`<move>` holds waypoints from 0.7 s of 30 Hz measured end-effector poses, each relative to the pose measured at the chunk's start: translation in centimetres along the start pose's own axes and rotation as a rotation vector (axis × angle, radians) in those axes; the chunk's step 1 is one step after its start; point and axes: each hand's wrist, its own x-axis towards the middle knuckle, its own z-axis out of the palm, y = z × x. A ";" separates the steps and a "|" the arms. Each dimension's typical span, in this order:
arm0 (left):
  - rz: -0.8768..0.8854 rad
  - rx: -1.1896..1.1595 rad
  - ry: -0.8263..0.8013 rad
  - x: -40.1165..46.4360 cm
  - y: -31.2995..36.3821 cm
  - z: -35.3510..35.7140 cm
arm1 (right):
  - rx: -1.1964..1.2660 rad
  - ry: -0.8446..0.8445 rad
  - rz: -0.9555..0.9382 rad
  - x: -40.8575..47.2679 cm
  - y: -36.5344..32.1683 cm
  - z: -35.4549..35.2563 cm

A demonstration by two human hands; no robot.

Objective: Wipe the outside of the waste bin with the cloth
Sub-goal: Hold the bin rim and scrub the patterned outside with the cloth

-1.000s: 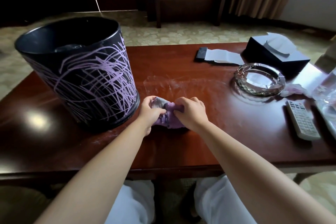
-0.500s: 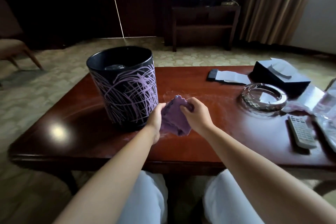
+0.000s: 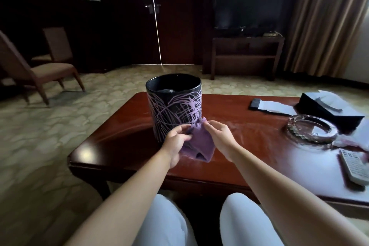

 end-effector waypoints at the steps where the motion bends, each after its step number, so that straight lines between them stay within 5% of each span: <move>1: 0.000 -0.022 -0.007 -0.1 0.1 -0.3 | -0.016 -0.013 0.000 0.0 -0.1 0.4; 13: -0.019 -0.338 0.124 1.0 -0.1 0.1 | -0.139 0.131 -0.102 1.4 -0.3 2.3; 21: -0.039 -0.158 0.223 1.7 0.2 0.5 | -0.066 0.155 -0.198 1.4 -1.1 3.4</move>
